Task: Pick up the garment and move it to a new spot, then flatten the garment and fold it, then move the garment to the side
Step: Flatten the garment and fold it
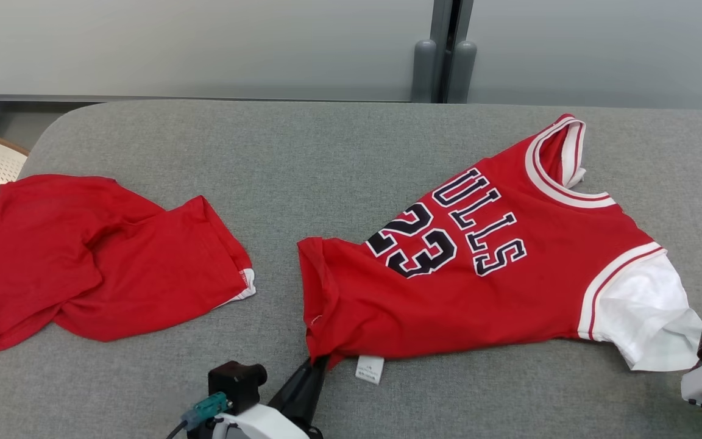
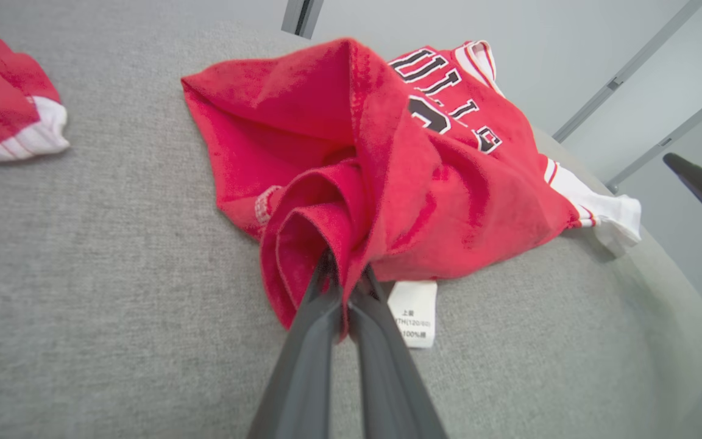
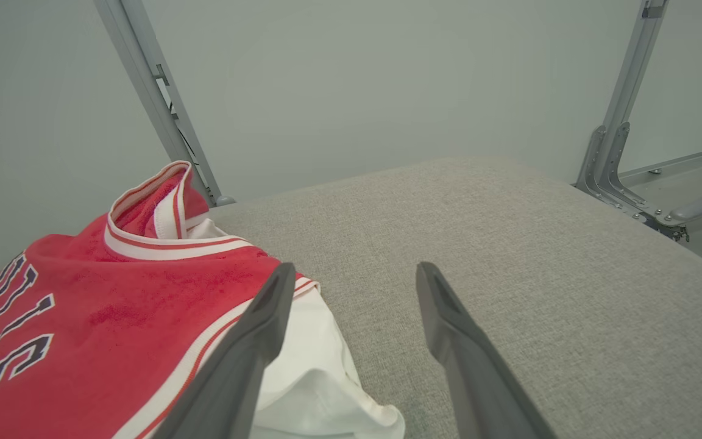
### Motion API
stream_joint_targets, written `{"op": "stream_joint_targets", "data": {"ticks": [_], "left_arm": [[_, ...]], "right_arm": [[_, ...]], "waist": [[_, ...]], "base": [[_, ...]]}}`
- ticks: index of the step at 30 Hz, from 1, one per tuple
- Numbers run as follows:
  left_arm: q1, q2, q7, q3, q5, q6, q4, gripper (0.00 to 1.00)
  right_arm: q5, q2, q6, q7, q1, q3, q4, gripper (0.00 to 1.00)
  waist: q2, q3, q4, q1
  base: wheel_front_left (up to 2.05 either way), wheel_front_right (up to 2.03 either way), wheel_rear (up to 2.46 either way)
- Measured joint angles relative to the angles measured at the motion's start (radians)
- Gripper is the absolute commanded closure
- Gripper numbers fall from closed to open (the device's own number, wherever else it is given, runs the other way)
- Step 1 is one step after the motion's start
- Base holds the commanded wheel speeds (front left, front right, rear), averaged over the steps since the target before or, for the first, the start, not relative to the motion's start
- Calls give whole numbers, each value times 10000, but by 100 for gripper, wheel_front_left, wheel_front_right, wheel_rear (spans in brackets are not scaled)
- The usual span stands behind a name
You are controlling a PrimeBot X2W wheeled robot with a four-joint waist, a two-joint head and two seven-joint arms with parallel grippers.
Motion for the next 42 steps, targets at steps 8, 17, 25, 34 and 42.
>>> {"op": "stream_joint_targets", "data": {"ticks": [8, 17, 25, 34, 42], "left_arm": [[-117, -144, -420, 918, 240, 616, -514, 100], [-25, -272, -453, 1177, 571, 499, -610, 100], [58, -355, -462, 1415, 775, 428, -514, 100], [-12, -460, -387, 2092, -81, 205, -1005, 100], [-1884, -90, 1285, 2809, -1066, 282, -3007, 100]], "right_arm": [[-36, 153, 0, 663, -291, -353, 800, 0], [96, 339, -2, 1392, -203, 50, 1593, 0], [441, 376, -2, 1649, -70, 583, 1615, 100], [2188, -46, -2, 1492, -172, 1987, -410, 100], [4569, -629, -2, 1802, -1668, 2255, -2945, 100]], "waist": [[0, 53, 151, 0], [0, 43, 105, 0], [0, -50, 26, 0], [0, -366, 7, 0], [0, -966, -41, 0]], "base": [[0, 0, 0], [0, 0, 0], [0, 0, 0], [0, 0, 0], [0, 0, 0]]}}
